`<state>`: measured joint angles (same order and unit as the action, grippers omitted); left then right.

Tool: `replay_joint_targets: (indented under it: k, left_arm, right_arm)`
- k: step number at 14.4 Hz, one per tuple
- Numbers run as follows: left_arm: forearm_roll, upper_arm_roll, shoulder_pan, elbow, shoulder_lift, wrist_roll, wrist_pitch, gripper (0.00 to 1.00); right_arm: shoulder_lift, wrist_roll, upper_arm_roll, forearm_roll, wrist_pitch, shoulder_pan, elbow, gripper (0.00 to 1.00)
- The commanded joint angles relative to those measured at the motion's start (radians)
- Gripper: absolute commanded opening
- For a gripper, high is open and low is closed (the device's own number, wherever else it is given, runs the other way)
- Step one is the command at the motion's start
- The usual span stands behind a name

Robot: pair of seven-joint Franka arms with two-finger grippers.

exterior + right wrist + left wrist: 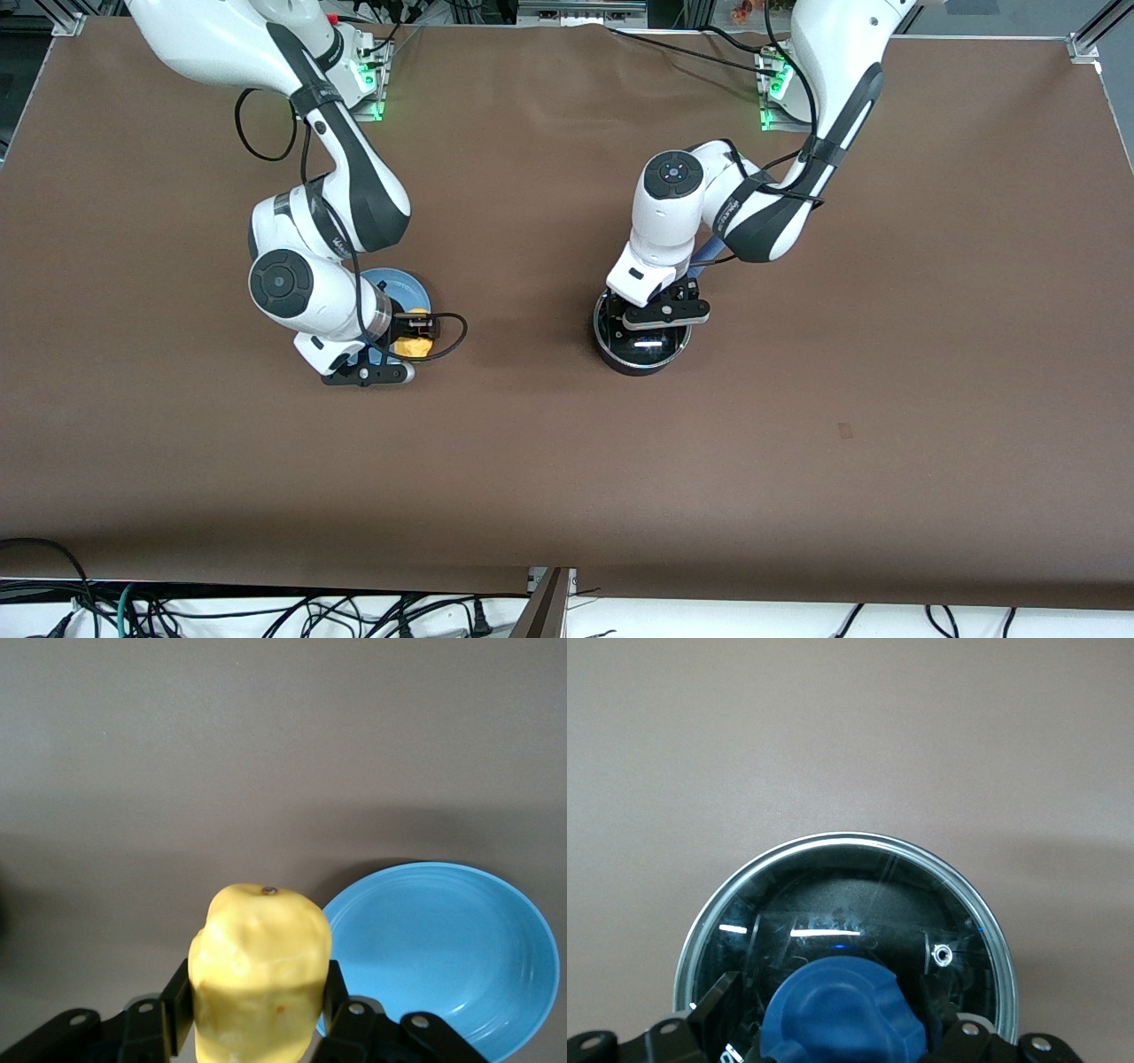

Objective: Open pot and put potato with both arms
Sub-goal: 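Lift the yellow potato off the blue plate with the right gripper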

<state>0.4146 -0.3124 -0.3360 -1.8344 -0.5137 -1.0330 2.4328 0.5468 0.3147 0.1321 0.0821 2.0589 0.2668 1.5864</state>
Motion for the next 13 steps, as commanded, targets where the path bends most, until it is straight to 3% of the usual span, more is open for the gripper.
replay_joint_targets:
  k: [1,13]
  left_arm:
    - [0.003,-0.007,0.009,-0.003,0.012,0.024,0.002,0.88]
    - [-0.017,-0.047,0.014,-0.003,0.029,0.027,-0.052,0.85]
  right_arm:
    - [0.016,0.014,0.008,0.016,-0.011,-0.003,-0.031,0.25]
    - [0.018,0.067,0.006,0.031,-0.006,0.019,-0.031,0.22]
